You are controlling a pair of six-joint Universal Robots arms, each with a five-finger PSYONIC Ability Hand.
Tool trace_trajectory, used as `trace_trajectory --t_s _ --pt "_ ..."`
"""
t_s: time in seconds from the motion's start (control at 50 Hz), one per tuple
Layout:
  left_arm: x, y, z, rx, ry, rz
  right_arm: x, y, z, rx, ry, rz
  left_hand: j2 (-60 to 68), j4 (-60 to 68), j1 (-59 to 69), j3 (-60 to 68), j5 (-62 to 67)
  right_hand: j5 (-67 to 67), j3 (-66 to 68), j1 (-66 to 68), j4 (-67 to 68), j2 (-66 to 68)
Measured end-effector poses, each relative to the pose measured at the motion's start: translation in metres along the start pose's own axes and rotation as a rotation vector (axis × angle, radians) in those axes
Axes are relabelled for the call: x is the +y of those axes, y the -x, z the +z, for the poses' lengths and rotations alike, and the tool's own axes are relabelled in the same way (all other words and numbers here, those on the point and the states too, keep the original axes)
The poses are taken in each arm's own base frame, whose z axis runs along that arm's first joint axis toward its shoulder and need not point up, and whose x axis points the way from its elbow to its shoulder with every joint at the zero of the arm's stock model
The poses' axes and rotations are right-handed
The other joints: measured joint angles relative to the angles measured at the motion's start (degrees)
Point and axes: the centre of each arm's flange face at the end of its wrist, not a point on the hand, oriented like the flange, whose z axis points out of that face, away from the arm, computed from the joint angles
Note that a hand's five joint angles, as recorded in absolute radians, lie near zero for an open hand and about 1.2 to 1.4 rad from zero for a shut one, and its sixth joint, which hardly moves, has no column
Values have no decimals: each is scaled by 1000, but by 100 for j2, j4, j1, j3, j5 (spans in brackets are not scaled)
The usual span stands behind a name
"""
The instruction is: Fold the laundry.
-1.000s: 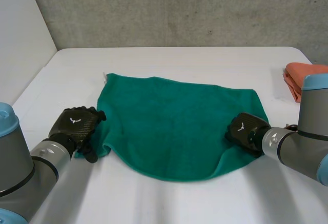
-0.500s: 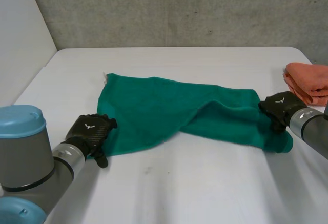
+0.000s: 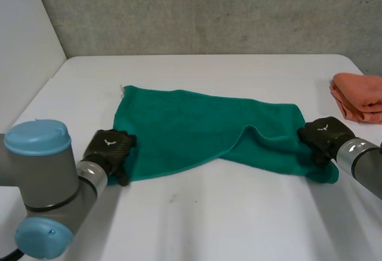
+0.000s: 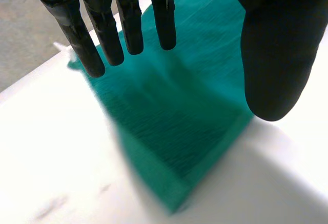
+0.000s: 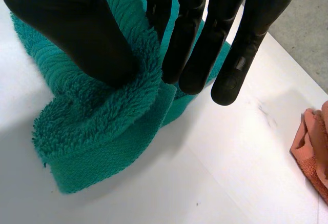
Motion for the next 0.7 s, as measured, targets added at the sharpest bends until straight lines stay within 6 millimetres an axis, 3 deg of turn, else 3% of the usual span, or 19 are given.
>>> trace_trajectory --t_s 0.18,0.46,0.7 --pt "7 17 9 -34 24 106 1 1 0 -1 -5 0 -30 -74 0 -38 -84 1 -1 0 0 0" --pt "14 14 15 -15 47 110 3 2 0 -1 -5 0 48 28 66 41 49 1 0 0 2 0" --pt "14 15 23 -19 42 109 4 4 0 -4 -3 0 2158 2150 2197 2141 2061 1 0 0 5 0"
